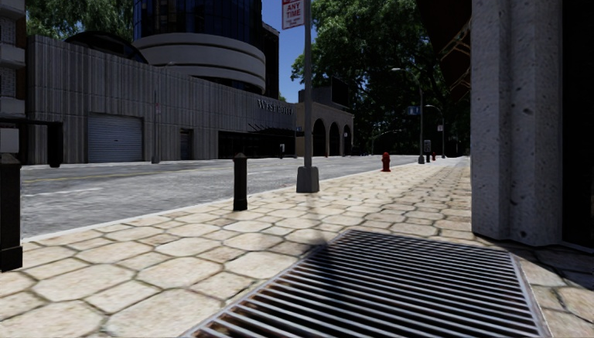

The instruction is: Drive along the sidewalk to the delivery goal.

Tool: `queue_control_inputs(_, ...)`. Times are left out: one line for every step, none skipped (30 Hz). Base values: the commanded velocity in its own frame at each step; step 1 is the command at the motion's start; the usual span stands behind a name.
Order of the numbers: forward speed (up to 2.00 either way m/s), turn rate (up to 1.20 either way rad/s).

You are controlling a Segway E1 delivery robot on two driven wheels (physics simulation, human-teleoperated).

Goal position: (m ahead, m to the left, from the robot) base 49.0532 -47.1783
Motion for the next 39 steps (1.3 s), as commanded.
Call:
queue_control_inputs(2.00, -0.10)
queue_control_inputs(2.00, -0.29)
queue_control_inputs(2.00, -0.29)
queue_control_inputs(2.00, -0.43)
queue_control_inputs(2.00, -0.46)
queue_control_inputs(2.00, -0.46)
queue_control_inputs(2.00, -0.47)
queue_control_inputs(2.00, -0.47)
queue_control_inputs(2.00, -0.47)
queue_control_inputs(2.00, -0.47)
queue_control_inputs(2.00, -0.47)
queue_control_inputs(2.00, -0.47)
queue_control_inputs(2.00, -0.47)
queue_control_inputs(2.00, -0.47)
queue_control_inputs(2.00, -0.47)
queue_control_inputs(2.00, -0.47)
queue_control_inputs(2.00, -0.47)
queue_control_inputs(2.00, -0.47)
queue_control_inputs(2.00, -0.46)
queue_control_inputs(2.00, -0.42)
queue_control_inputs(2.00, -0.42)
queue_control_inputs(2.00, -0.34)
queue_control_inputs(2.00, -0.31)
queue_control_inputs(2.00, -0.26)
queue_control_inputs(2.00, -0.10)
queue_control_inputs(2.00, -0.10)
queue_control_inputs(2.00, 0.00)
queue_control_inputs(2.00, 0.00)
queue_control_inputs(2.00, 0.00)
queue_control_inputs(2.00, 0.00)
queue_control_inputs(2.00, -0.15)
queue_control_inputs(2.00, -0.33)
queue_control_inputs(2.00, -0.39)
queue_control_inputs(2.00, -0.39)
queue_control_inputs(2.00, -0.41)
queue_control_inputs(2.00, -0.41)
queue_control_inputs(2.00, -0.41)
queue_control_inputs(2.00, -0.41)
queue_control_inputs(2.00, -0.41)
